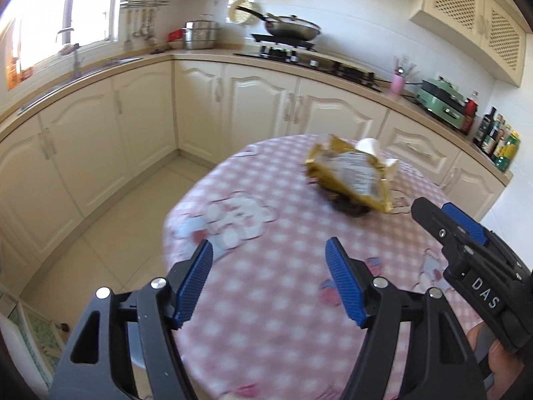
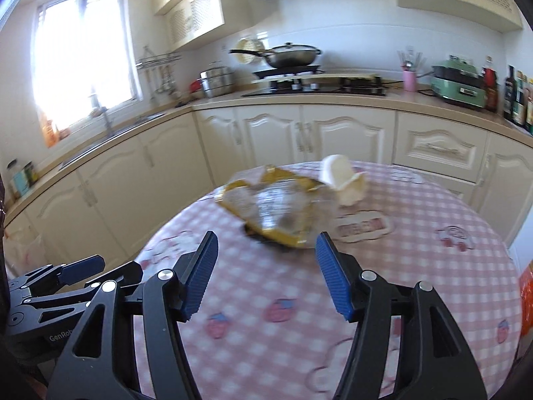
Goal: Collect trash
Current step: 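Grasp the gold chip bag with the left gripper while the right grasps the white paper cup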
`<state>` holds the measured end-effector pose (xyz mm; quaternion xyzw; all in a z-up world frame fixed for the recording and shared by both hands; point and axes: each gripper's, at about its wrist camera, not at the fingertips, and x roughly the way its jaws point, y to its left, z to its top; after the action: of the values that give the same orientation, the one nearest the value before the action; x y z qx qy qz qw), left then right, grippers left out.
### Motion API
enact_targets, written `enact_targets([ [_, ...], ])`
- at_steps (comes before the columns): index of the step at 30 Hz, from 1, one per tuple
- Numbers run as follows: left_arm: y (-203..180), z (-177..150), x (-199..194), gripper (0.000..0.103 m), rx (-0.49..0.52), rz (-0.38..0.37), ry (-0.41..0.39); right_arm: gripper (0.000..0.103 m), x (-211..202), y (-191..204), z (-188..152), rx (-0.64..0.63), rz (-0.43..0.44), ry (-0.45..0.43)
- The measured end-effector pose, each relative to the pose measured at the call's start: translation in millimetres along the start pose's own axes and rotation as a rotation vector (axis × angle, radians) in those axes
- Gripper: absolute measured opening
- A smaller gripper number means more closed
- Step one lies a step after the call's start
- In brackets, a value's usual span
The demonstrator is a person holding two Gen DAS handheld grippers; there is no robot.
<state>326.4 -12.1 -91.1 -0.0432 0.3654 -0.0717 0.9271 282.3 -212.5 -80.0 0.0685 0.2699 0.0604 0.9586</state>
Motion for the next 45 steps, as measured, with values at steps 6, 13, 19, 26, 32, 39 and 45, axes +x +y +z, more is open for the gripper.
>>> enact_targets([
  [6,-48,22,40,0.069,0.010,-0.068,0.027,0.060,8,-55,7,0.056,-0.063,0.002],
  [13,-51,47,85,0.068,-0.066,-0.110,0.066,0.060,33,-85,21,0.064,-0.097,0.024],
  [19,-50,67,117,0.056,-0.122,-0.143,0.086,0.060,61,-98,36,0.057,-0.091,0.052],
  [26,-51,82,137,0.001,-0.131,-0.198,0.096,0.062,90,-104,47,0.062,-0.079,0.087],
  [32,-40,98,115,0.000,-0.197,-0.237,-0.035,0.062,105,-115,50,0.103,-0.067,0.118],
  [39,-33,119,97,0.000,-0.229,-0.212,-0.155,0.063,131,-130,54,0.167,-0.069,0.150],
  [45,-33,124,107,0.000,-0.238,-0.229,-0.149,0.063,158,-143,55,0.233,-0.046,0.188],
])
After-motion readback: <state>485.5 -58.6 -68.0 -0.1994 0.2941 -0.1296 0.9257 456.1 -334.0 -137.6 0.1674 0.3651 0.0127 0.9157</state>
